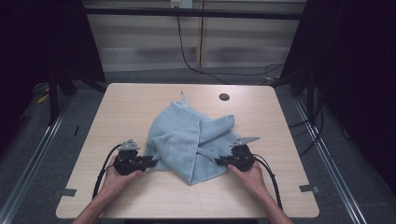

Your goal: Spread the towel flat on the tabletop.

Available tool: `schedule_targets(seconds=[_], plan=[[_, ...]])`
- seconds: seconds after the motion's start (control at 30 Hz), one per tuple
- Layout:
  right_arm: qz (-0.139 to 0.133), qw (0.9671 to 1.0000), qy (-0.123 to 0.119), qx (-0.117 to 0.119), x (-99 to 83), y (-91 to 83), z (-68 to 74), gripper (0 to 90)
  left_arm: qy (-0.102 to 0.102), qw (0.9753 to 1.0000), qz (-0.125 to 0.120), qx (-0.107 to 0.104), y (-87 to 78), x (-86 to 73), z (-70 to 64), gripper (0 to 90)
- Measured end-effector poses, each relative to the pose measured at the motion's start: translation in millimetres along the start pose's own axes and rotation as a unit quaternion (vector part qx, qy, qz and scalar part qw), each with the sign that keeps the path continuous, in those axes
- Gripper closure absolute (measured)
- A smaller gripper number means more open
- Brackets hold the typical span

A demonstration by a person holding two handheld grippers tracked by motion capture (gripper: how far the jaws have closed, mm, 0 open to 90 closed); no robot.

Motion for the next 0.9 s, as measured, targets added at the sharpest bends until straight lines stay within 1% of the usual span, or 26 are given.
schedule_targets(seconds=[0.07,0.13,0.2,0.23,0.27,0.3,0.33,0.4,0.43,0.5,0.57,0.67,0.73,0.77,0.83,0.9], plan=[[0.001,1.0000,0.000,0.002,-6.8,-4.7,6.6,84.1,0.010,0.9999,-0.001,-0.008,-9.1,-3.3,-10.1,64.8],[0.007,1.0000,-0.005,0.004,-13.0,-9.0,13.7,84.0,0.006,0.9997,-0.005,-0.023,-18.0,-7.3,-19.7,64.6],[0.014,0.9998,-0.013,0.006,-18.7,-13.1,20.9,83.7,0.013,0.9994,-0.011,-0.029,-26.9,-9.3,-26.3,62.7],[0.017,0.9997,-0.017,0.007,-21.4,-14.9,24.5,83.4,0.011,0.9992,-0.017,-0.034,-31.5,-8.7,-28.9,61.7],[0.020,0.9996,-0.018,0.008,-23.9,-16.7,28.0,82.9,0.006,0.9987,-0.028,-0.041,-35.7,-6.5,-31.9,60.7],[0.021,0.9996,-0.018,0.012,-26.1,-18.1,30.9,81.9,0.007,0.9982,-0.036,-0.046,-39.6,-3.4,-34.0,60.0],[0.022,0.9995,-0.020,0.012,-28.0,-19.6,33.1,79.7,0.010,0.9978,-0.047,-0.045,-42.3,1.3,-35.6,59.3],[0.022,0.9995,-0.020,0.013,-29.2,-21.6,35.6,74.3,0.012,0.9974,-0.057,-0.042,-44.1,12.4,-36.3,58.1],[0.022,0.9994,-0.022,0.013,-28.5,-22.8,35.8,72.5,0.018,0.9973,-0.059,-0.040,-43.6,18.3,-35.9,58.1],[0.007,0.9997,-0.018,0.017,-22.7,-26.5,35.7,67.7,0.018,0.9967,-0.069,-0.039,-40.3,31.6,-36.0,57.8],[-0.010,0.9997,-0.013,0.020,-14.6,-31.6,33.6,66.7,0.021,0.9958,-0.080,-0.040,-35.8,46.3,-36.7,57.4],[-0.027,0.9996,-0.011,0.006,-2.9,-36.7,23.9,64.0,0.020,0.9939,-0.099,-0.045,-27.9,70.8,-38.4,57.4],[-0.039,0.9992,-0.002,-0.008,4.8,-37.3,14.1,59.3,0.020,0.9932,-0.105,-0.047,-20.3,85.8,-39.4,57.3],[-0.039,0.9991,0.001,-0.015,7.9,-36.2,8.4,56.7,0.021,0.9934,-0.102,-0.049,-14.7,91.8,-39.8,57.2],[-0.043,0.9987,0.002,-0.027,12.8,-31.4,-3.6,52.8,0.018,0.9944,-0.092,-0.050,0.0,100.4,-38.4,56.2],[-0.032,0.9989,0.008,-0.032,13.7,-22.8,-13.4,47.6,0.015,0.9962,-0.074,-0.043,19.3,103.8,-35.6,54.1]])
Point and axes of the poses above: each handheld gripper's, and its own axes: y roughly forward along the jaws, x roughly out of its top, z roughly to its left, the point moved 9 cm from there along y, roughly forward along the jaws, and after that the axes turned 1 degree about y, right-handed, at the moved point
